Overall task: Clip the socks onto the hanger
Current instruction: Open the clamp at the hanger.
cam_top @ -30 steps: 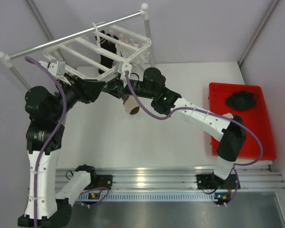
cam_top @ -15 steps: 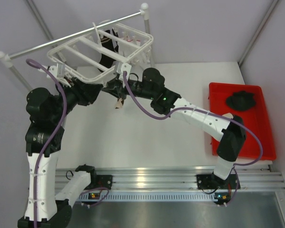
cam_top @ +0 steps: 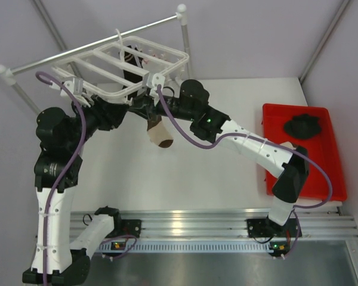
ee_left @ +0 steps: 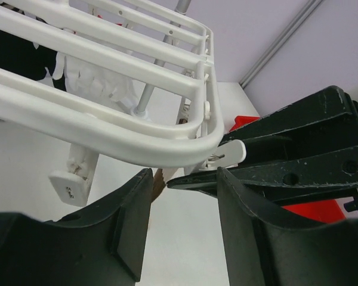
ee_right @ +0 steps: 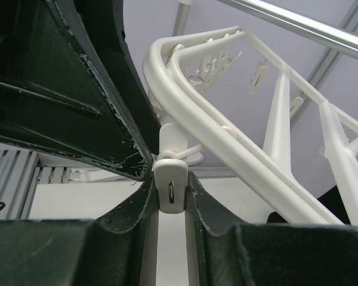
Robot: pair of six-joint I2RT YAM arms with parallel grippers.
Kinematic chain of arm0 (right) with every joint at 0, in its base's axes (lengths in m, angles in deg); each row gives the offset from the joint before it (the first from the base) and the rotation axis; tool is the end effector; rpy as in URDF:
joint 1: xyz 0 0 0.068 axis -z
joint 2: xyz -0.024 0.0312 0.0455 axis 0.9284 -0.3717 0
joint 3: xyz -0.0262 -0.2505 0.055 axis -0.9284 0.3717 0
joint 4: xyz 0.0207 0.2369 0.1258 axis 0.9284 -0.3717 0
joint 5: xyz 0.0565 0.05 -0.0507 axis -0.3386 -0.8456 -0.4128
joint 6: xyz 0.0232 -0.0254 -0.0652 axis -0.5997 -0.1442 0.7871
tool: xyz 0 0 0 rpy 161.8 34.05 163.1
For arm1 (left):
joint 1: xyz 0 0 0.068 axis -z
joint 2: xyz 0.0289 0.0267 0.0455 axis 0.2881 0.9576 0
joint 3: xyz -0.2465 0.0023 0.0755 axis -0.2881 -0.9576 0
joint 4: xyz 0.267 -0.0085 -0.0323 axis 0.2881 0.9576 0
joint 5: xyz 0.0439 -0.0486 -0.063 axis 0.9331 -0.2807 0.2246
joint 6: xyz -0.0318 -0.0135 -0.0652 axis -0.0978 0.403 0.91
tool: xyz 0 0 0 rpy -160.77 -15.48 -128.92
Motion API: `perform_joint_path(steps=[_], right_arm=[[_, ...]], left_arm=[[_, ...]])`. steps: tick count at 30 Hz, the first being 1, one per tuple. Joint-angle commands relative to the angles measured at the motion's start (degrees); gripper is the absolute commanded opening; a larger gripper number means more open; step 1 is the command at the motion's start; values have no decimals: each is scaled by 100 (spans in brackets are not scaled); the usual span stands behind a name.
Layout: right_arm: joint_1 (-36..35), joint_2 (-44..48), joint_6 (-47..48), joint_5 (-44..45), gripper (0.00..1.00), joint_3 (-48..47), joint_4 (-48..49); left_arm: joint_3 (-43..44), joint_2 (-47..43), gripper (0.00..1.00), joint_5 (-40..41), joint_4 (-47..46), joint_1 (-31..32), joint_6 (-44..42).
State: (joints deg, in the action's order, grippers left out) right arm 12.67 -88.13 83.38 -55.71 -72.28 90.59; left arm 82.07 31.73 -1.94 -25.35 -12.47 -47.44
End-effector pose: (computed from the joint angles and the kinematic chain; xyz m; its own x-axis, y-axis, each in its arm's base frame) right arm 0.2320 0.3846 0.4368 0.2692 0.0990 -0.9580 -0.9514 0.1820 -0.2485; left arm 0.1764 -0.0373 0.4772 -0.2169 -0.3805 -0.8990 0.4025 0.8041 -0.4375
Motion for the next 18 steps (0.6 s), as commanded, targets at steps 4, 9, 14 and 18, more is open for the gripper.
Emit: perform_joint_path(steps=[4,9,14,18], right_arm=[[-162,-68,189,54,0,-410,-235],[-180,-147,233,80,0,-525,-385],[-206,-191,242,89,0,-595,-482],[-241,-261,268,106,0,-726,-596]], left_arm=[[6,49,51,-39,-483,3,59],[-64,23,51,-206,-676,3,94],[-91,14,51,-268,-773,3,129],[-108,23,52,-338,-844,3,216]])
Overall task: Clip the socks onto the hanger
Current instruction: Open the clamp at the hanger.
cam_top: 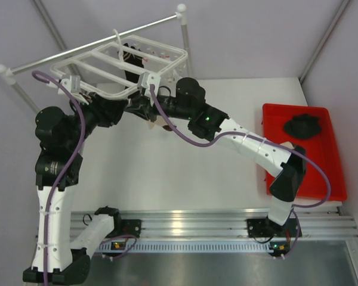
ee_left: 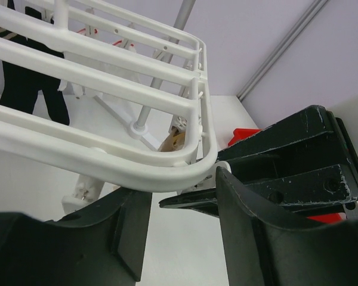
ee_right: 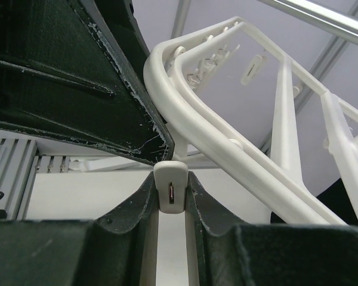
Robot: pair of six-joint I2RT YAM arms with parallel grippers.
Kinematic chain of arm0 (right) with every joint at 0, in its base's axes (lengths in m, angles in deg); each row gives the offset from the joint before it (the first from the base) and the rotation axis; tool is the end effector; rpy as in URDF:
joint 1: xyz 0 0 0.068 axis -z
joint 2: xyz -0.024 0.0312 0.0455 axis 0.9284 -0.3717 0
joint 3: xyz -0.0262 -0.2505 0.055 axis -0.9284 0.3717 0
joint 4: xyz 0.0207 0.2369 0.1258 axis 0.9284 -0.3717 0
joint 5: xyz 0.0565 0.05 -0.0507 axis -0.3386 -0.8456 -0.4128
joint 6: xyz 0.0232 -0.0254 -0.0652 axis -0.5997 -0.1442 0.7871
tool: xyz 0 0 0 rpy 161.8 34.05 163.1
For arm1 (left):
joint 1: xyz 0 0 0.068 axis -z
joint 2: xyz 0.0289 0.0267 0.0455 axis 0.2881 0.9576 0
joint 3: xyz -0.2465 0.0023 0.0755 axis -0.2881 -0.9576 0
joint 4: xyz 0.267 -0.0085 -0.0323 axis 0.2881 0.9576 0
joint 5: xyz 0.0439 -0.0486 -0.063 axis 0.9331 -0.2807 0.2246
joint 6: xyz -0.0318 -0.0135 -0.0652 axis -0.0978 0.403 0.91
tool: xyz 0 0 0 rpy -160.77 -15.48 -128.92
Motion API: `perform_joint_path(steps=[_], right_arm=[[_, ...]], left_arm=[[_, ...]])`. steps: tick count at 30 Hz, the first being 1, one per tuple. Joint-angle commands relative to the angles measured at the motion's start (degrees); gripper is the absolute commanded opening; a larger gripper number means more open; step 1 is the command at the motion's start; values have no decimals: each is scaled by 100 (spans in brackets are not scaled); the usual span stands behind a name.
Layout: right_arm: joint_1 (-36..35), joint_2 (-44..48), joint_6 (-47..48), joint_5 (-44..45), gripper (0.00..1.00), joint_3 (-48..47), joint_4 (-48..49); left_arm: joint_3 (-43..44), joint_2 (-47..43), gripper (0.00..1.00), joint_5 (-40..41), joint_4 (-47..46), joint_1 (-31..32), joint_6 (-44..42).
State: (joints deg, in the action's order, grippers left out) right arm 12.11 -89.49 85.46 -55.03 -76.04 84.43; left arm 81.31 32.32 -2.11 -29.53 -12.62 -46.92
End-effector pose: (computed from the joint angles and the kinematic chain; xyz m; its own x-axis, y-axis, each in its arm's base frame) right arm 0.2313 0.3902 0.4378 0.2672 0.0407 -0.9628 -0.9509 0.1729 -0.2566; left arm 0.1825 -0.0374 0.4808 -0.1764 -0.3910 -0.9033 0.4223 0.7989 -0.4282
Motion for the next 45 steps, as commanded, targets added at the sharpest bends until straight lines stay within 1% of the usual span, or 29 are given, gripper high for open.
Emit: perform_joint_path(steps=[1,6,20,25,28,29,35,38,39,42,45], right_arm=[[-193,-143,61,47,0,-403,-23],[-193,-204,61,65,0,-465,-102],[-193,-310,192,74,0,-623,-305],[-193,-319,166,65,0,-729,-305],[-202,-301,166,56,0,-746,-305],[-211,-293,183,47,0,-764,-470],[-237,-310,271,47,0,-817,-568],[-246,-319,263,39,0,-825,-595],[-246,-310,271,21,0,-825,-595],[-246,-293,315,21,0,-817,-630],[-246,-266,359,47,0,-773,-656]], left_arm=[[-41,-36,52,-330,-435,19,173],[-164,-115,55,-487,-663,19,278],[-138,-45,58,-787,-839,19,419],[-85,34,58,-673,-638,19,314],[-32,78,53,-401,-479,19,165],[20,87,51,-270,-427,19,129],[170,227,47,22,-172,27,-117],[240,306,41,153,-31,27,-213],[249,307,37,241,4,27,-240],[258,307,29,338,40,27,-240],[258,333,19,426,66,27,-214]])
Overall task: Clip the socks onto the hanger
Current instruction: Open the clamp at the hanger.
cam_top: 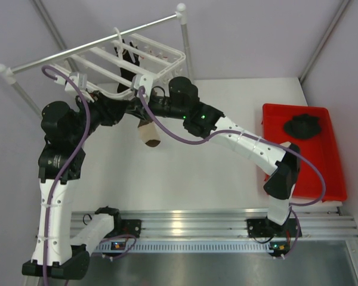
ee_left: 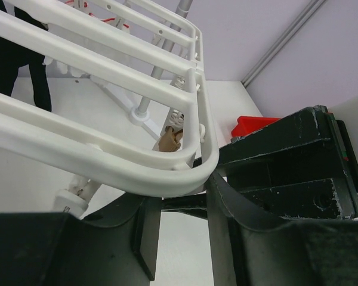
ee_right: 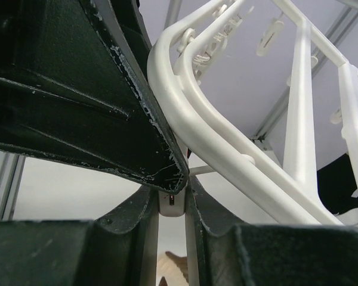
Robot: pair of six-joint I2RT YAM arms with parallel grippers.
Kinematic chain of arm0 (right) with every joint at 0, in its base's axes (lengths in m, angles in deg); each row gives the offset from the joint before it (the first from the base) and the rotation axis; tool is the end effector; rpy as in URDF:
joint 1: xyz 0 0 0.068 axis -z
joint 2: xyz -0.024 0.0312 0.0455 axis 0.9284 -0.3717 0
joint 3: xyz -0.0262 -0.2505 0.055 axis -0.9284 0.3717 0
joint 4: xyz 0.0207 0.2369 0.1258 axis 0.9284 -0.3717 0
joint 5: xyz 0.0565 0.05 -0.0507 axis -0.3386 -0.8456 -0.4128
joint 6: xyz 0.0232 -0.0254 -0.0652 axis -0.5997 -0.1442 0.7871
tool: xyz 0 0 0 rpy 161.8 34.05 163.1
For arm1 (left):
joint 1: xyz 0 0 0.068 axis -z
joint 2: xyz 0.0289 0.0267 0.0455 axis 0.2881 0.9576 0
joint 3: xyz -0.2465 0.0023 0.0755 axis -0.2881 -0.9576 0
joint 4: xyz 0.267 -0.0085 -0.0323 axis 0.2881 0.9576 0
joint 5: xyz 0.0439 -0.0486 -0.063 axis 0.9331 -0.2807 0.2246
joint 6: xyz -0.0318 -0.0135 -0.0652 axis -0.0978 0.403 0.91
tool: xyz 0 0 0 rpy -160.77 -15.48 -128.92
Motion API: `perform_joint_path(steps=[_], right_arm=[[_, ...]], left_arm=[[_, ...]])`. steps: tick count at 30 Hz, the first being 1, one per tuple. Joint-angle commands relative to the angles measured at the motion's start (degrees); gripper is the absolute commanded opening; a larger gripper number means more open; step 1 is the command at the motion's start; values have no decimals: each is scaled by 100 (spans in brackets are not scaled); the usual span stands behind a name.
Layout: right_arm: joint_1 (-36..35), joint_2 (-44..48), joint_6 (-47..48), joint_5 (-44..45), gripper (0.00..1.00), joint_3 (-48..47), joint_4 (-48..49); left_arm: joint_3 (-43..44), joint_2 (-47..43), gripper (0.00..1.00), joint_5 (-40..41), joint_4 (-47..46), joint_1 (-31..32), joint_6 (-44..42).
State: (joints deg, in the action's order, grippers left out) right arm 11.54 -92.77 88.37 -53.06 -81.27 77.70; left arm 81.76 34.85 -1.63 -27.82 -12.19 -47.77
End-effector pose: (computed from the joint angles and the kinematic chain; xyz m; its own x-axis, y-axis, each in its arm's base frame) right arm 0.2360 0.4020 0.4320 0.2694 -0.0407 -0.9622 -0.9456 0.1780 -0.2723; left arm 0.1971 -0.0395 0.4719 -0.2294 -0.3747 -0.8983 0.3961 0.8071 -0.4378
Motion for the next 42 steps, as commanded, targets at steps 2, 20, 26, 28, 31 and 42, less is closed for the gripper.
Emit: perform_joint_path(steps=[2,20,26,28,31,42], right_arm=[[-189,97,77,-141,0,-207,-9],[-31,211,-133,-9,4,93,307],[-14,220,-134,-18,0,-12,202],[-14,202,-107,0,0,-92,61],[-22,176,-28,52,0,-171,-132],[-31,158,69,70,0,-215,-264]], left_arm=[[212,88,10,413,-61,-16,-111],[-51,1,0,35,-289,-16,478],[36,62,33,193,-184,-16,408],[80,79,41,272,-105,-16,311],[124,123,42,360,-78,-16,188],[238,202,13,484,36,-16,12]])
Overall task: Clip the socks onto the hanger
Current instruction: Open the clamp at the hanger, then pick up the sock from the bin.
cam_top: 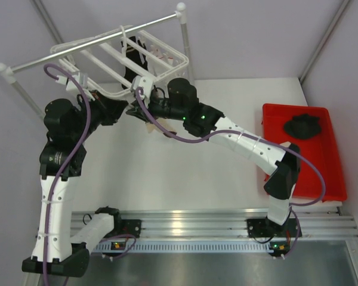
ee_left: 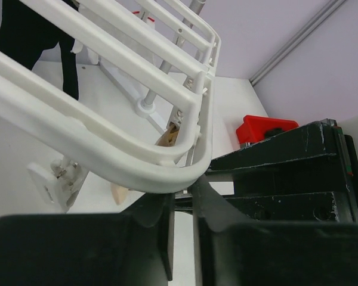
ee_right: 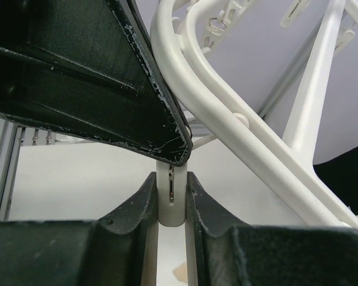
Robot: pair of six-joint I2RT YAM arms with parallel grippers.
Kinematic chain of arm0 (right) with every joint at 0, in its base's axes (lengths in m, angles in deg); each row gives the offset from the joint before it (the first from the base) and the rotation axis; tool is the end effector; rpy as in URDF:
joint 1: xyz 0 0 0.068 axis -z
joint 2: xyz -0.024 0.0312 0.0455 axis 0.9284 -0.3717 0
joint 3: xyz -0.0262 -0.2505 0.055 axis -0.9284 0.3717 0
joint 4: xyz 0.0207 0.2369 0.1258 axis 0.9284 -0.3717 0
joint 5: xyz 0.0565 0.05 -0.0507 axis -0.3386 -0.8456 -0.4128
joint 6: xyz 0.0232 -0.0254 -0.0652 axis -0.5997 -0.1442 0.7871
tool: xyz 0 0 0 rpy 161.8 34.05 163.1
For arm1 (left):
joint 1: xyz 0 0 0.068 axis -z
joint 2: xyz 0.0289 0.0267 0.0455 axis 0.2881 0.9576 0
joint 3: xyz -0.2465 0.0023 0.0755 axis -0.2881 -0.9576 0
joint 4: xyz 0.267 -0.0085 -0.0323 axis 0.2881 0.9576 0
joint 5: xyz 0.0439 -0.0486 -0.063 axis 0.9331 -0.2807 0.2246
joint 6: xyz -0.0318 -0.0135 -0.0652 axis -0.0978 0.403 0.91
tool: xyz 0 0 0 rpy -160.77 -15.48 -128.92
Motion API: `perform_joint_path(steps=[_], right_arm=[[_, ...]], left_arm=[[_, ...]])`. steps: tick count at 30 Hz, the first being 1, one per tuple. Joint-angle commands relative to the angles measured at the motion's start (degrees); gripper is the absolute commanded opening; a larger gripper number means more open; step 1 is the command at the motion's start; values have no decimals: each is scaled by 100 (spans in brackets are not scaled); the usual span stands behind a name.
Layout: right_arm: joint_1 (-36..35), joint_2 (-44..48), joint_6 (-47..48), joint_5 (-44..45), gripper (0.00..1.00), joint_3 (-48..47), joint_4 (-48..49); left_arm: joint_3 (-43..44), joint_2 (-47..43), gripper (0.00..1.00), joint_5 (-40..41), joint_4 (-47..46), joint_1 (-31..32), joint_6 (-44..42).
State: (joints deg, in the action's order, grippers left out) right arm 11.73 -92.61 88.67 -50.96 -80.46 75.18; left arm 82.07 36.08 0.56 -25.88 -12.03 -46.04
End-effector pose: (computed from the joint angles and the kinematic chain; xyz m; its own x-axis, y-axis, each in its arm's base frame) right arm 0.2396 0.4009 0.4221 0.2427 -0.0968 -0.9653 -0.9446 0.2031 -0.2579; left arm 0.2045 -0.0385 0.4652 -0.2707 -0.4022 -0.8746 0.3372 0.8114 -0.4775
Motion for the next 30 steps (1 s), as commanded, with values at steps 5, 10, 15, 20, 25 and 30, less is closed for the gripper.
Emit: perform_joint_path(steps=[5,10,15,20,25,30], right_arm=[[-51,195,73,-61,22,-235,-75],[37,616,126,19,55,257,-31],[388,1197,-119,-165,68,1118,-285],[1345,2005,-287,-902,89,2030,-1014],[2810,2988,45,-1929,98,2849,-1980],[4560,3667,1955,-2451,88,3658,-3719]], left_arm=[[199,80,0,274,-132,-32,-117],[190,89,0,195,-193,-32,-29],[129,71,0,116,-273,-32,33],[111,80,0,98,-334,-32,33],[120,124,0,54,-378,-32,50],[120,124,0,1,-413,-32,85]])
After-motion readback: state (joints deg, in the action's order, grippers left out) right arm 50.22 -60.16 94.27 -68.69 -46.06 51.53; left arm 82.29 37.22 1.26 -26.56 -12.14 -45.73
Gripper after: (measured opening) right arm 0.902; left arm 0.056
